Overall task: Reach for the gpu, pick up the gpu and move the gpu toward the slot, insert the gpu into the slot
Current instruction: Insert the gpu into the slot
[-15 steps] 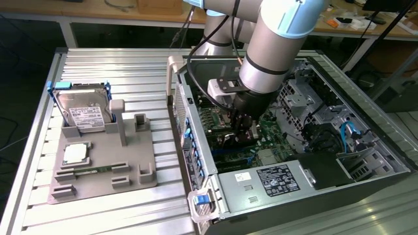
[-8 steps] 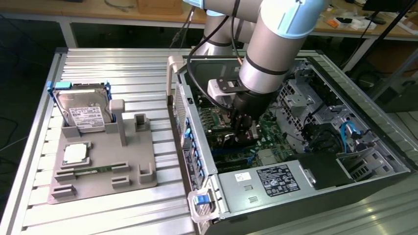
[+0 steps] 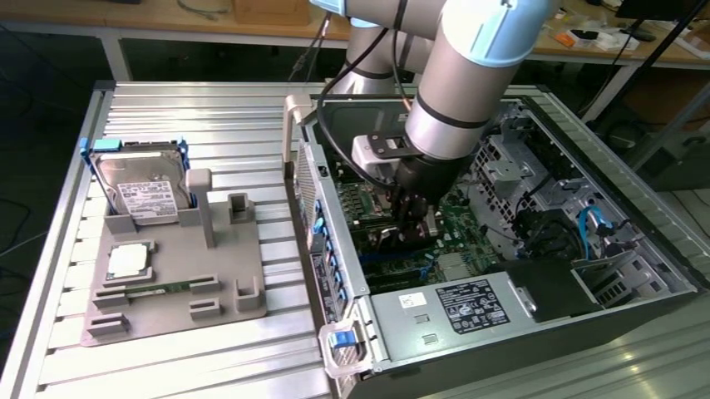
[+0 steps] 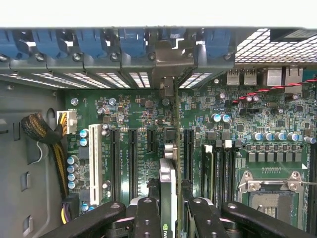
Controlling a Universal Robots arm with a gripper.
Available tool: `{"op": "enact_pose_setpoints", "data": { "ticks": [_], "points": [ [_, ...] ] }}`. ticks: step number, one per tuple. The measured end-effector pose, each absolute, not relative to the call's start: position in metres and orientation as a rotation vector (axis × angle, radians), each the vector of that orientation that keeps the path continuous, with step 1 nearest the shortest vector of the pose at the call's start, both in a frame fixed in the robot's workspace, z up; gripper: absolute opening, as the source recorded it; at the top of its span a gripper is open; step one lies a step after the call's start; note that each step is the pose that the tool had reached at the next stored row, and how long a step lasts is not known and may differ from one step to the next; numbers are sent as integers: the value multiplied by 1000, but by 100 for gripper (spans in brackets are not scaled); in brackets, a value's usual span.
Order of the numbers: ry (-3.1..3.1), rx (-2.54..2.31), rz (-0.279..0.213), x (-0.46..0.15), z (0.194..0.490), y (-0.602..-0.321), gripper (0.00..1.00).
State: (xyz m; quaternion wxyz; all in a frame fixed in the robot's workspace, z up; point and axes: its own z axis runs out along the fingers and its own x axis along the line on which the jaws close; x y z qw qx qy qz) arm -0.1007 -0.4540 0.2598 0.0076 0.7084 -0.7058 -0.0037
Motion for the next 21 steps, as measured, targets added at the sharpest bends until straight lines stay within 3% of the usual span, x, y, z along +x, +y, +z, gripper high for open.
{"op": "enact_pose_setpoints", "data": {
  "ticks": [21],
  "points": [
    [-2207,2215,-12,-102,255,-454,27]
  ]
}}
